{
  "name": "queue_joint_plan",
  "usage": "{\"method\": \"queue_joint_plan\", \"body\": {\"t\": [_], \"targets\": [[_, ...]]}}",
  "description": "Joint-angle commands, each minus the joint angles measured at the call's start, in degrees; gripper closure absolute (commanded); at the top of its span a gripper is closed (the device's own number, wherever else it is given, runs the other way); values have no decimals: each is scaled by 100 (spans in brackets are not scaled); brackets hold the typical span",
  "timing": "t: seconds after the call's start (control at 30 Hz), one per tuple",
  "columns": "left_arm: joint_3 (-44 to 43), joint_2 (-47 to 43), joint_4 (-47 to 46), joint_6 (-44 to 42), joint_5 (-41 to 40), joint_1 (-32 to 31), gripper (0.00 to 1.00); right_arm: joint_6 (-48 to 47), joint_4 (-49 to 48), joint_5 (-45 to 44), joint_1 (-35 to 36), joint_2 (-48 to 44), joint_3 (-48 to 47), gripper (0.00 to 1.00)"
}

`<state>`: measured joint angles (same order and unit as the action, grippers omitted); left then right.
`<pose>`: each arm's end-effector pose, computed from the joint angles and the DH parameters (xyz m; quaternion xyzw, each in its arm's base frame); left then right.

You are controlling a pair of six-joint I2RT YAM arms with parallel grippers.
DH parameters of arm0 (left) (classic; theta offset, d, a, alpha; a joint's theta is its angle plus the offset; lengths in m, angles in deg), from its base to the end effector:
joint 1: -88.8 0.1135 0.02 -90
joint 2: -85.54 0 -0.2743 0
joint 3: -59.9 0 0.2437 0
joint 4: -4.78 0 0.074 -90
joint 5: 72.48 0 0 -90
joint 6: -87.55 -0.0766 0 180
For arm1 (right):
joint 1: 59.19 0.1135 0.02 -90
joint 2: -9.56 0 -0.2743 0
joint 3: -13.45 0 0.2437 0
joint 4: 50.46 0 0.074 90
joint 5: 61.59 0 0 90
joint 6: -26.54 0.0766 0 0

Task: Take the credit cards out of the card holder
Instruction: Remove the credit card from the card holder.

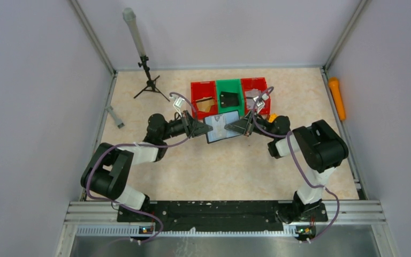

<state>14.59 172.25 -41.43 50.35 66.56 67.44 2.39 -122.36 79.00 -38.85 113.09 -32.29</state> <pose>0.2684 -0.1671 0.2366 0.1273 0.6755 -0.6279 0.3650 0.2917 0.1712 0.2039 -0.0957 0.6430 0.6790 0.3411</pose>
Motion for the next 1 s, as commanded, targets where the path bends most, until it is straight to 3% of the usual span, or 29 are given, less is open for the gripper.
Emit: {"method": "queue_joint_plan", "body": {"t": [0.0,0.37,0.57,0.77,0.97], "targets": [[116,-271,-631,81,67,55,100,-42,-614,-137,-127,-192,63,100],[145,-297,-634,104,57,111,100,-44,-582,-186,-228,-193,108,100],[117,-193,-766,214,118,108,100,301,-1228,-29,-222,-61,90,100],[101,-104,-1007,364,220,106,100,199,-1076,-19,-131,-106,46,78],[78,93,-1602,723,395,83,100,24,-802,15,-31,-175,-9,66]]}}
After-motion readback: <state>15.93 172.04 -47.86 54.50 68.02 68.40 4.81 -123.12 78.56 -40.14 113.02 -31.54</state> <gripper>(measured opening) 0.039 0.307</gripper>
